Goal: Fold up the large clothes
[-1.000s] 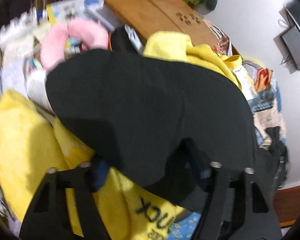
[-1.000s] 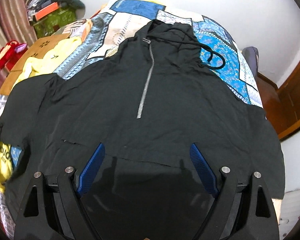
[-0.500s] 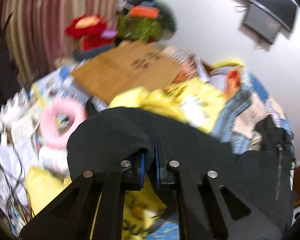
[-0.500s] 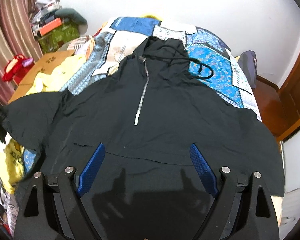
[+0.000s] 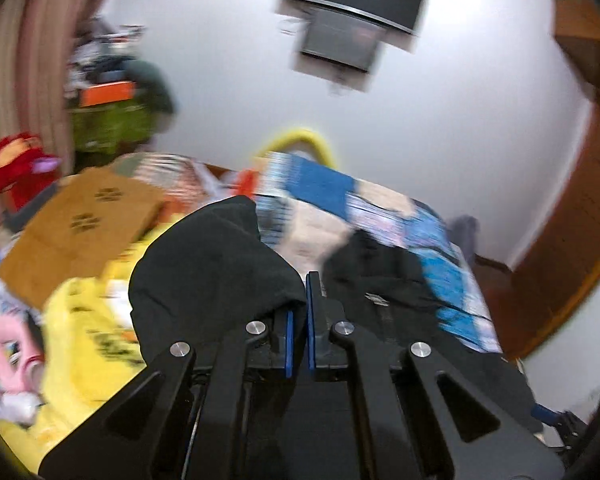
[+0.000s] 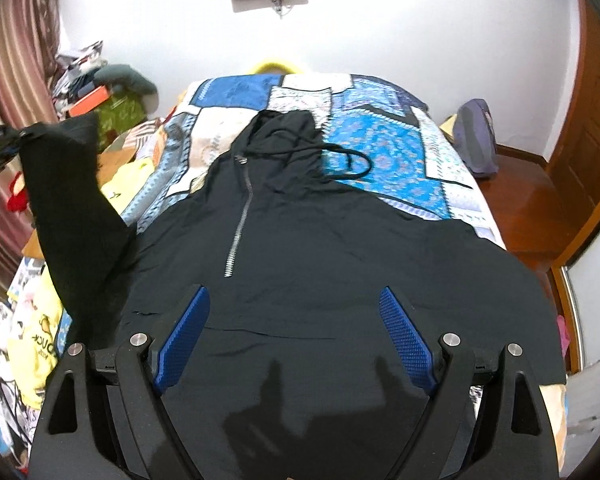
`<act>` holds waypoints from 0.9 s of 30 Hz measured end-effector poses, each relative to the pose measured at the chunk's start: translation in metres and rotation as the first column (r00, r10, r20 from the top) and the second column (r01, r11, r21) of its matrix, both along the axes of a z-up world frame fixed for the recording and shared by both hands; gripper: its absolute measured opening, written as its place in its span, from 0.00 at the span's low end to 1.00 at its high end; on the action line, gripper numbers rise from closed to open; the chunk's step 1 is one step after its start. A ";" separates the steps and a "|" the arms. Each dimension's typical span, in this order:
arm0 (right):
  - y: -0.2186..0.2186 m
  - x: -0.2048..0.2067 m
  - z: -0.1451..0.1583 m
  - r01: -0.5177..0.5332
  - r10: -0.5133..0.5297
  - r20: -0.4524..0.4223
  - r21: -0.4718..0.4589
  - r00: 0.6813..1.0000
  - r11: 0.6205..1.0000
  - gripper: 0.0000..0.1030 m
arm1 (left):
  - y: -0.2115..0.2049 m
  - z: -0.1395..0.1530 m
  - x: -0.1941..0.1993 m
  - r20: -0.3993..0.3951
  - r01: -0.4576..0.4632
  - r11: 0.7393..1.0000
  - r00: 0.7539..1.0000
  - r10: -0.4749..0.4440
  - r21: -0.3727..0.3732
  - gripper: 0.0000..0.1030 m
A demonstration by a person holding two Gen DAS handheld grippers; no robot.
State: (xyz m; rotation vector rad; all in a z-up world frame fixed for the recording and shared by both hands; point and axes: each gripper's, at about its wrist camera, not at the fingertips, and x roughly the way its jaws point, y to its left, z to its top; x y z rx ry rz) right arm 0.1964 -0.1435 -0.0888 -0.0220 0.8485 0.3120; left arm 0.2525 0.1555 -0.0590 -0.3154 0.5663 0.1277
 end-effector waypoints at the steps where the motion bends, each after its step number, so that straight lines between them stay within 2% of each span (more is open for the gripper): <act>1: -0.005 0.000 0.000 0.009 -0.009 0.001 0.002 1.000 1.000 0.82 | -0.019 0.000 0.009 -0.007 0.042 0.999 0.999 -0.042 0.005 0.04; 5: -0.029 0.002 -0.004 0.044 -0.044 -0.006 0.010 0.999 0.999 0.82 | -0.083 -0.006 0.031 -0.048 0.177 0.984 0.983 -0.175 0.035 0.04; 9: -0.049 0.001 -0.010 0.076 -0.076 -0.022 0.005 0.997 0.997 0.82 | -0.151 -0.034 0.045 -0.129 0.316 0.948 0.943 -0.308 0.045 0.04; 12: -0.058 0.001 -0.015 0.087 -0.088 -0.034 -0.012 0.996 0.996 0.82 | -0.189 -0.066 0.049 -0.226 0.395 0.916 0.900 -0.372 0.066 0.04; 14: -0.063 -0.001 -0.018 0.088 -0.089 -0.042 -0.021 0.995 0.996 0.82 | -0.211 -0.093 0.048 -0.305 0.447 0.892 0.860 -0.408 0.067 0.04; 18: -0.066 -0.003 -0.025 0.082 -0.085 -0.064 -0.041 0.994 0.996 0.82 | -0.241 -0.129 0.038 -0.403 0.536 0.841 0.787 -0.468 0.072 0.04; 20: -0.067 -0.004 -0.028 0.077 -0.080 -0.073 -0.047 0.994 0.996 0.82 | -0.248 -0.139 0.031 -0.431 0.557 0.825 0.770 -0.471 0.096 0.05; 22: -0.066 -0.005 -0.031 0.070 -0.074 -0.081 -0.055 0.994 0.996 0.82 | -0.252 -0.148 0.024 -0.464 0.579 0.810 0.745 -0.479 0.093 0.11; 23: -0.066 -0.006 -0.031 0.066 -0.071 -0.083 -0.058 0.994 0.996 0.82 | -0.252 -0.152 0.020 -0.480 0.587 0.807 0.728 -0.489 0.069 0.13; 25: -0.063 -0.008 -0.031 0.058 -0.064 -0.085 -0.070 0.994 0.996 0.82 | -0.247 -0.156 0.019 -0.505 0.595 0.804 0.699 -0.506 0.018 0.28; 26: -0.062 -0.010 -0.030 0.054 -0.060 -0.083 -0.077 0.995 0.996 0.82 | -0.245 -0.157 0.016 -0.513 0.599 0.801 0.685 -0.518 -0.009 0.31; 27: -0.061 -0.011 -0.030 0.051 -0.058 -0.080 -0.082 0.995 0.995 0.82 | -0.242 -0.156 0.013 -0.512 0.602 0.799 0.680 -0.524 -0.019 0.36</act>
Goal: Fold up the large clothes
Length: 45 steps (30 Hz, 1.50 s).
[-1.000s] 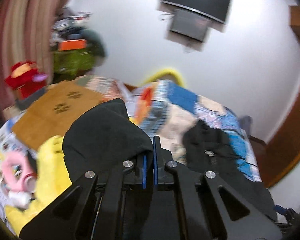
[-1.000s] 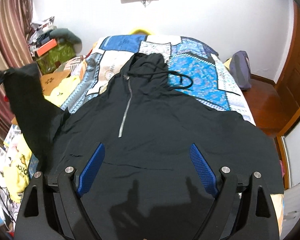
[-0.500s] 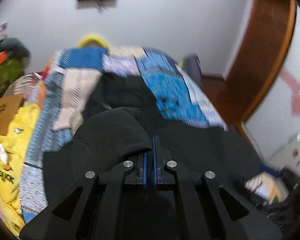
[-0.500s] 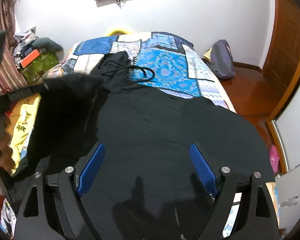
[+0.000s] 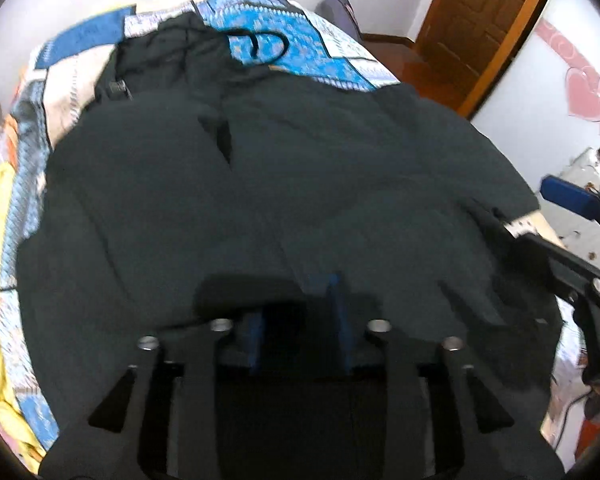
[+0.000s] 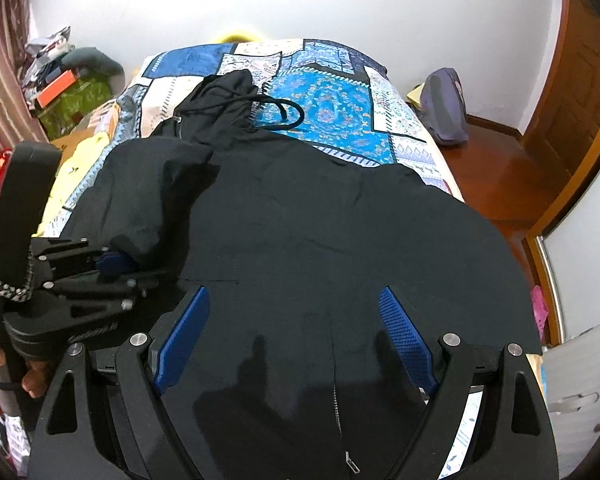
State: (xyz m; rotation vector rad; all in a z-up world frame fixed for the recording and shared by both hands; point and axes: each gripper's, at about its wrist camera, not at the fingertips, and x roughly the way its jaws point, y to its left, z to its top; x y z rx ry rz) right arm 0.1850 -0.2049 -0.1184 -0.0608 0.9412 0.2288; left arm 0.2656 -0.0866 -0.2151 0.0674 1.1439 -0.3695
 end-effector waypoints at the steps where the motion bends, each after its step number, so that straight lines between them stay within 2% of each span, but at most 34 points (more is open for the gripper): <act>1: 0.002 -0.001 0.003 -0.007 0.007 0.006 -0.009 1.000 1.000 0.82 | 0.003 0.003 -0.006 0.000 0.005 1.000 1.000 -0.005 -0.005 0.40; 4: 0.009 -0.002 0.010 -0.022 0.022 0.023 -0.017 0.999 1.000 0.82 | 0.015 0.017 -0.019 0.034 0.007 1.000 0.999 -0.007 -0.001 0.51; 9: 0.037 0.000 0.025 -0.082 0.084 0.057 -0.034 0.995 0.996 0.82 | 0.060 0.053 -0.030 0.132 -0.058 0.998 0.989 0.062 -0.031 0.63; 13: 0.073 0.003 0.032 -0.156 0.161 0.077 -0.064 0.984 0.986 0.82 | 0.108 0.079 -0.041 0.236 -0.158 0.987 0.960 0.154 -0.003 0.71; 17: 0.109 0.006 0.032 -0.235 0.244 0.083 -0.101 0.966 0.967 0.82 | 0.156 0.088 -0.049 0.290 -0.263 0.964 0.926 0.243 0.029 0.72; 20: 0.143 0.010 0.025 -0.311 0.322 0.066 -0.133 0.944 0.941 0.82 | 0.186 0.083 -0.053 0.290 -0.322 0.946 0.909 0.299 0.034 0.72; 24: 0.185 0.016 0.006 -0.400 0.412 0.020 -0.204 0.911 0.894 0.82 | 0.215 0.069 -0.056 0.264 -0.359 0.932 0.904 0.336 0.044 0.72; 32: 0.240 0.035 -0.051 -0.462 0.458 -0.100 -0.353 0.883 0.814 0.80 | 0.240 0.021 -0.057 0.189 -0.384 0.920 0.912 0.363 0.085 0.72; 35: 0.246 0.037 -0.061 -0.457 0.472 -0.072 -0.414 0.879 0.787 0.80 | 0.242 0.005 -0.056 0.151 -0.384 0.920 0.917 0.370 0.081 0.72; 37: 0.244 0.037 -0.061 -0.462 0.486 -0.057 -0.425 0.872 0.779 0.75 | 0.243 -0.009 -0.054 0.121 -0.383 0.919 0.920 0.372 0.089 0.72; 39: 0.243 0.039 -0.061 -0.450 0.481 -0.043 -0.435 0.876 0.780 0.58 | 0.242 -0.022 -0.053 0.088 -0.380 0.920 0.924 0.372 0.100 0.72; 40: 0.243 0.040 -0.062 -0.452 0.481 -0.047 -0.429 0.876 0.782 0.56 | 0.242 -0.027 -0.053 0.077 -0.378 0.920 0.925 0.372 0.104 0.72; 41: 0.241 0.043 -0.062 -0.460 0.482 -0.054 -0.409 0.875 0.788 0.50 | 0.241 -0.034 -0.052 0.065 -0.378 0.919 0.926 0.373 0.110 0.72; 42: 0.239 0.044 -0.062 -0.465 0.482 -0.060 -0.389 0.874 0.795 0.38 | 0.241 -0.038 -0.053 0.057 -0.378 0.919 0.926 0.374 0.114 0.72; 45: 0.232 0.045 -0.056 -0.456 0.470 -0.052 -0.355 0.881 0.816 0.26 | 0.240 -0.047 -0.053 0.044 -0.379 0.919 0.925 0.376 0.110 0.72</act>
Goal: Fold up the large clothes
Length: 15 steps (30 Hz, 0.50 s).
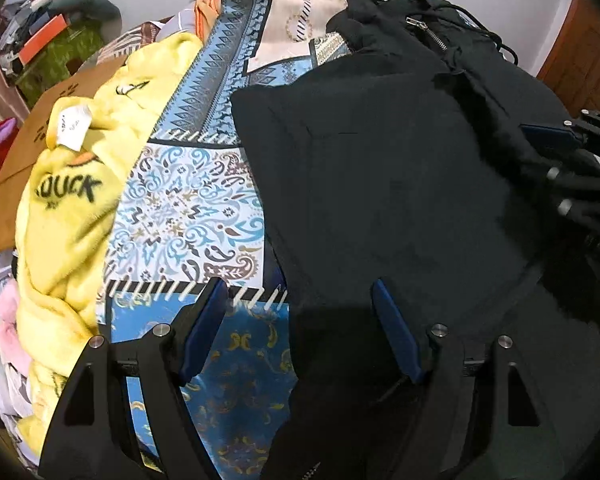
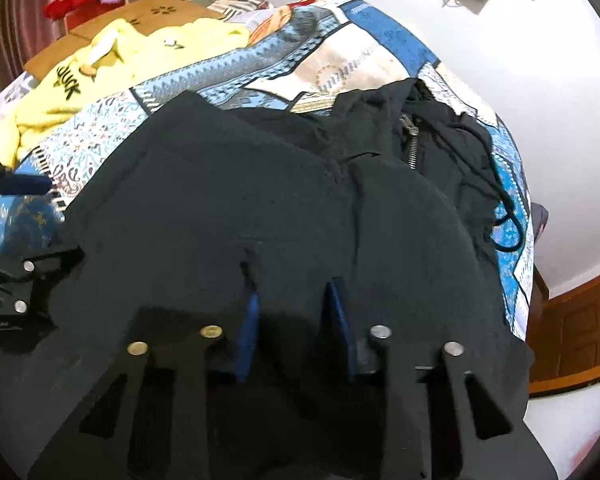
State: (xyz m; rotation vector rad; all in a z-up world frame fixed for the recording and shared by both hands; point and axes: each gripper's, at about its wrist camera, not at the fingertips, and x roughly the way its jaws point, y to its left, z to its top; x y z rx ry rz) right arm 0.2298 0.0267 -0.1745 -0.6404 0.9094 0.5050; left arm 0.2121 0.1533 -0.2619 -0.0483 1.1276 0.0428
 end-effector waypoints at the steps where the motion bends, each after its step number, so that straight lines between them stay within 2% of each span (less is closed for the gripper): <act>1: -0.002 0.000 0.002 0.005 -0.005 0.005 0.008 1.000 1.000 0.24 | 0.000 -0.001 0.000 0.000 -0.003 1.000 1.000 0.003 0.002 0.72; 4: -0.015 -0.002 0.018 0.031 -0.031 0.010 0.075 0.999 0.997 0.18 | -0.002 -0.003 -0.001 0.000 -0.002 1.000 1.000 0.002 0.026 0.73; 8: -0.044 0.001 0.051 0.105 -0.115 0.041 0.185 0.993 0.977 0.15 | -0.006 -0.005 -0.001 0.002 -0.004 0.998 1.000 0.004 0.064 0.73; 15: -0.111 0.011 0.093 0.239 -0.264 0.023 0.350 0.964 0.905 0.14 | -0.007 -0.006 -0.001 -0.001 -0.027 0.996 1.000 0.027 0.088 0.73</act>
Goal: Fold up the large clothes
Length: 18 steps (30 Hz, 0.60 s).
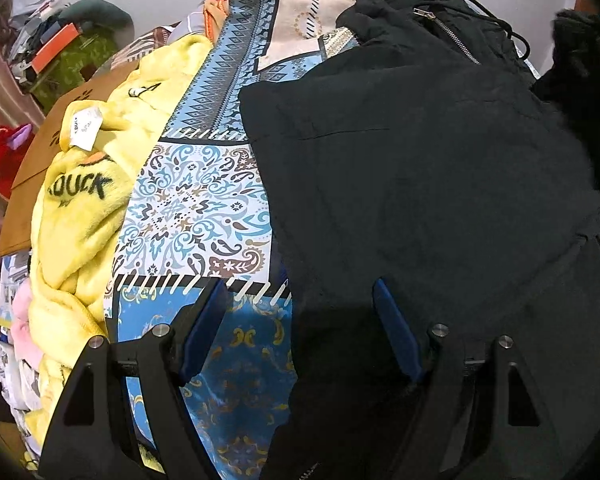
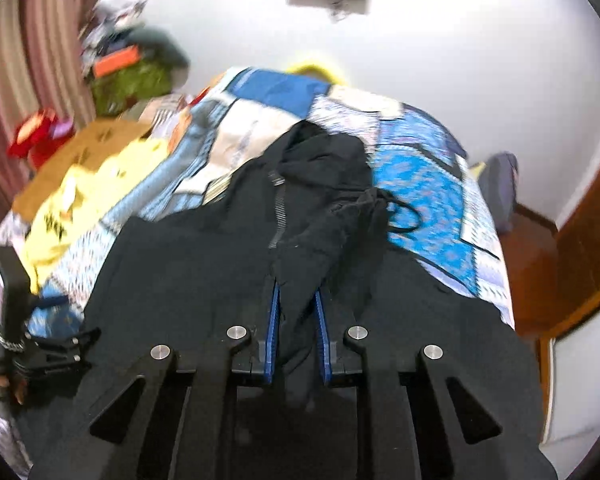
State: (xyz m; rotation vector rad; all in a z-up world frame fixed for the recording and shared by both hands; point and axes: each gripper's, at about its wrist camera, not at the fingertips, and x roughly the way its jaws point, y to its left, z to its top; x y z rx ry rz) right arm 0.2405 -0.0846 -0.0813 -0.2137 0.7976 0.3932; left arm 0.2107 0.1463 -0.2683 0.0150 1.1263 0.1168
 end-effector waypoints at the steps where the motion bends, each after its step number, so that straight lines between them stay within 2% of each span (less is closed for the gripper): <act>1: -0.013 0.000 0.004 0.025 -0.025 -0.003 0.026 1.000 0.999 0.14 | 0.000 0.000 0.000 -0.001 -0.003 1.000 1.000 0.003 0.004 0.73; 4: -0.042 0.000 0.005 0.076 -0.075 -0.018 0.074 0.997 0.994 0.14 | -0.001 0.000 0.000 -0.003 -0.011 1.000 1.000 0.012 0.014 0.73; 8: -0.074 0.003 -0.007 0.136 -0.129 -0.073 0.112 0.989 0.984 0.14 | -0.004 -0.001 0.000 -0.006 -0.018 0.999 1.000 0.018 0.028 0.73; 12: -0.100 0.006 -0.031 0.193 -0.178 -0.140 0.106 0.974 0.975 0.14 | -0.006 -0.001 -0.001 -0.011 -0.024 0.999 1.000 0.024 0.040 0.73; 15: -0.118 0.007 -0.055 0.233 -0.201 -0.228 0.122 0.953 0.965 0.14 | -0.007 -0.001 0.000 -0.013 -0.026 0.998 1.000 0.027 0.049 0.73; 18: -0.129 0.003 -0.071 0.244 -0.208 -0.276 0.104 0.939 0.964 0.14 | -0.007 -0.001 -0.001 -0.014 -0.032 0.998 0.999 0.033 0.052 0.73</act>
